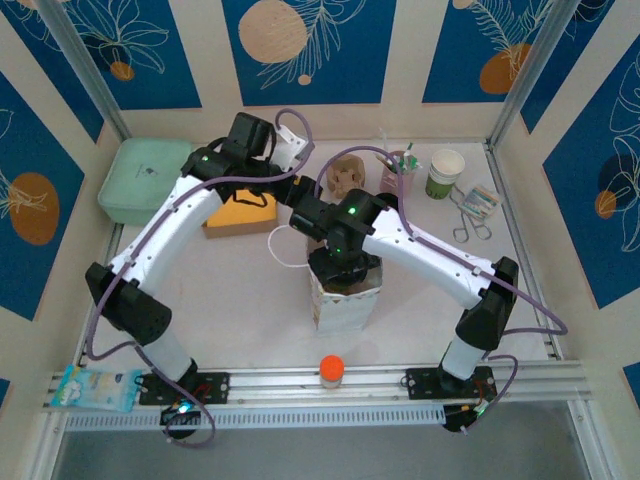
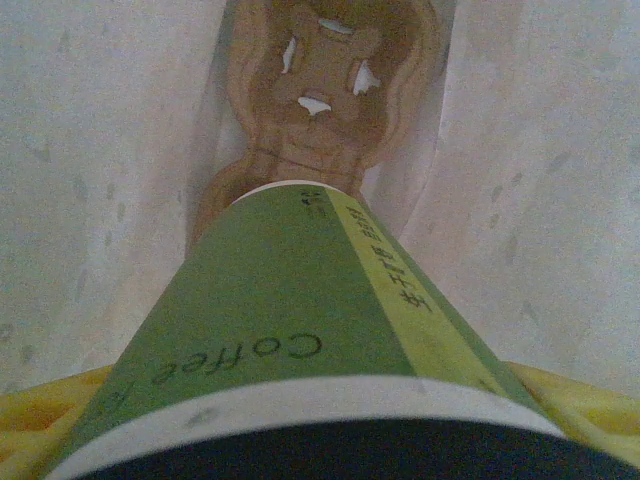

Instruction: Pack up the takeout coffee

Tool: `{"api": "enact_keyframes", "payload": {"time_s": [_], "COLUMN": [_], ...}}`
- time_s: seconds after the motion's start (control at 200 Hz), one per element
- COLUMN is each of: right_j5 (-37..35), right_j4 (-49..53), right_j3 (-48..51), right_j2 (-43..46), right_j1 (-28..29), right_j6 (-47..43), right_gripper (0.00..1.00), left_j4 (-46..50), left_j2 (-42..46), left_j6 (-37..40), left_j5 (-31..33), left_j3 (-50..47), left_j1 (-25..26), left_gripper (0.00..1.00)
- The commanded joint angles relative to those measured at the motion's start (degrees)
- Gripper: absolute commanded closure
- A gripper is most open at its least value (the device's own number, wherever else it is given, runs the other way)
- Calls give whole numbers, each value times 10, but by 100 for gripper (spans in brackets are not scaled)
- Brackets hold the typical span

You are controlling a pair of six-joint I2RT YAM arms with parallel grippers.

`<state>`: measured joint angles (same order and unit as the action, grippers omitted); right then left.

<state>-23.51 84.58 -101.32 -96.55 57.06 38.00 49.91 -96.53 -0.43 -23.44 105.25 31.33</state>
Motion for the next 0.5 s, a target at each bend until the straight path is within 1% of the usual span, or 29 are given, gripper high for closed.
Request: {"api": "enact_keyframes", "payload": {"time_s": [0.0,0.1,0.33,0.495], "right_j5": [11,11,10,8], "right_j4": [1,1,-1,0], "right_j3": [7,8,15,17], "right_j2": [18,17,20,24], "right_j1": [4,4,3,1], "right_j6": [8,8,8,10], "right_gripper": [82,82,82,82], "left_j4": [45,57,57,63], "left_j2": [-19,-34,-47,-54], "left_j6": [32,35,41,44], "left_j5": [-4,8,6,32], "left_j3": [28,36,27,21], "left_j1": [7,13,27,31], "left_gripper": [27,29,32,39]}}
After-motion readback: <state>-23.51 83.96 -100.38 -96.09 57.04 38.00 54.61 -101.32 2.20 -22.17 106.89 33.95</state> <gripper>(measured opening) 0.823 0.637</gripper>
